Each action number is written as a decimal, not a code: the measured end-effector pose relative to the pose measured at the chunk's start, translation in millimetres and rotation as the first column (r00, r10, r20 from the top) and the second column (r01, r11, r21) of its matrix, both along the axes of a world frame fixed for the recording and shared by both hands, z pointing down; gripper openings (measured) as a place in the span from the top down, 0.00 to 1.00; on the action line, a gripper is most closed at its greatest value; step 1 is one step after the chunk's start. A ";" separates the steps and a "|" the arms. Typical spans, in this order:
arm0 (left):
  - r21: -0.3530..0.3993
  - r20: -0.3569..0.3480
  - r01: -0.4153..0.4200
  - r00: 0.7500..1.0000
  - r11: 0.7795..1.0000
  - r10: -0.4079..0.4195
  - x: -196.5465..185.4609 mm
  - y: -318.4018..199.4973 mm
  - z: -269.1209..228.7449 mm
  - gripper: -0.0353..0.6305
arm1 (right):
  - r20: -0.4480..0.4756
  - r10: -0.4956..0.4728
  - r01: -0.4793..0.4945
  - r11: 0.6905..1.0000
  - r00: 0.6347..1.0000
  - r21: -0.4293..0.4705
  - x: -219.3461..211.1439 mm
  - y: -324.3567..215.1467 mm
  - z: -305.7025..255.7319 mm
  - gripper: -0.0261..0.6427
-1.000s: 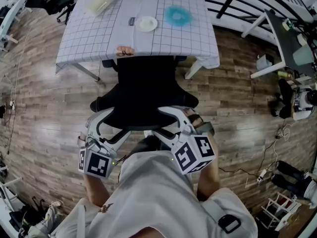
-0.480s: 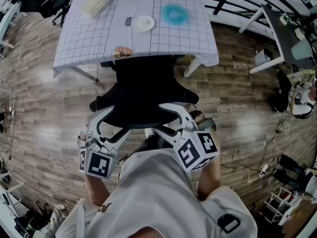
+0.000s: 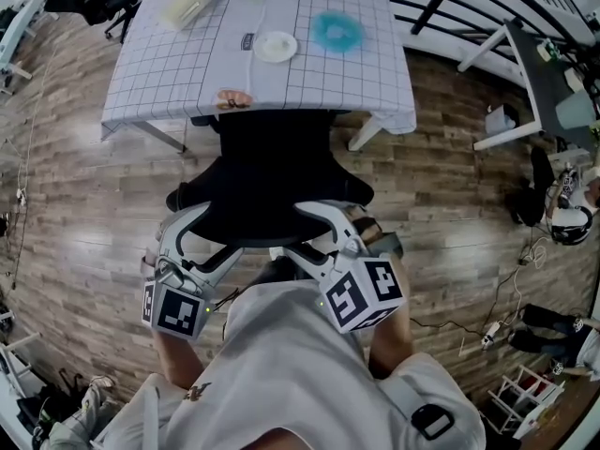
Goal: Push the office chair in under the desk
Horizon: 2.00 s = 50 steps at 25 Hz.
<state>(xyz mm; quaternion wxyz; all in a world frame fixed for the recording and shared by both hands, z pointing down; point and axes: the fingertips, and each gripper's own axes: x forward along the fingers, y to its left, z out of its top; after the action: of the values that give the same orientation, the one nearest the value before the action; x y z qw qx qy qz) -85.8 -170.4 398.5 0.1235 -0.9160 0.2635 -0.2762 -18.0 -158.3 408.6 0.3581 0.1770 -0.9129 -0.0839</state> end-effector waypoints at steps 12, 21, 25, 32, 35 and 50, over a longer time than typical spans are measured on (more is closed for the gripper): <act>0.008 0.014 0.025 1.000 1.000 -0.025 5.7 -22.9 3.3 0.44 | -0.013 -0.007 0.008 1.000 1.000 0.023 6.5 -22.7 3.9 0.56; 0.006 0.006 0.039 0.999 0.999 -0.039 9.4 -44.1 1.1 0.43 | 0.000 -0.020 0.020 0.999 1.000 0.033 10.2 -44.2 1.3 0.56; 0.004 0.014 0.046 0.999 0.999 -0.046 8.7 -51.6 -1.1 0.43 | 0.003 -0.019 0.019 0.999 1.000 0.034 9.9 -51.3 0.5 0.56; 0.013 -0.002 0.030 1.000 0.999 -0.030 8.4 -60.0 -0.9 0.44 | -0.005 -0.017 0.017 1.000 1.000 0.021 9.2 -60.9 0.6 0.56; 0.013 -0.004 0.023 1.000 1.000 -0.023 6.8 -65.8 -1.3 0.44 | -0.002 -0.014 0.014 1.000 1.000 0.019 7.6 -66.8 -0.1 0.56; 0.022 -0.001 0.002 1.000 1.000 -0.002 -0.1 -92.6 -1.4 0.44 | -0.004 0.003 -0.003 1.000 1.000 0.013 0.7 -93.2 0.9 0.56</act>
<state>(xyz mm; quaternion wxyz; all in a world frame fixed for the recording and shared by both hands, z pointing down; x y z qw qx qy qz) -85.9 -263.0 397.1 0.1330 -0.9145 0.2676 -0.2728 -17.2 -251.5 409.5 0.3591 0.1805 -0.9113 -0.0896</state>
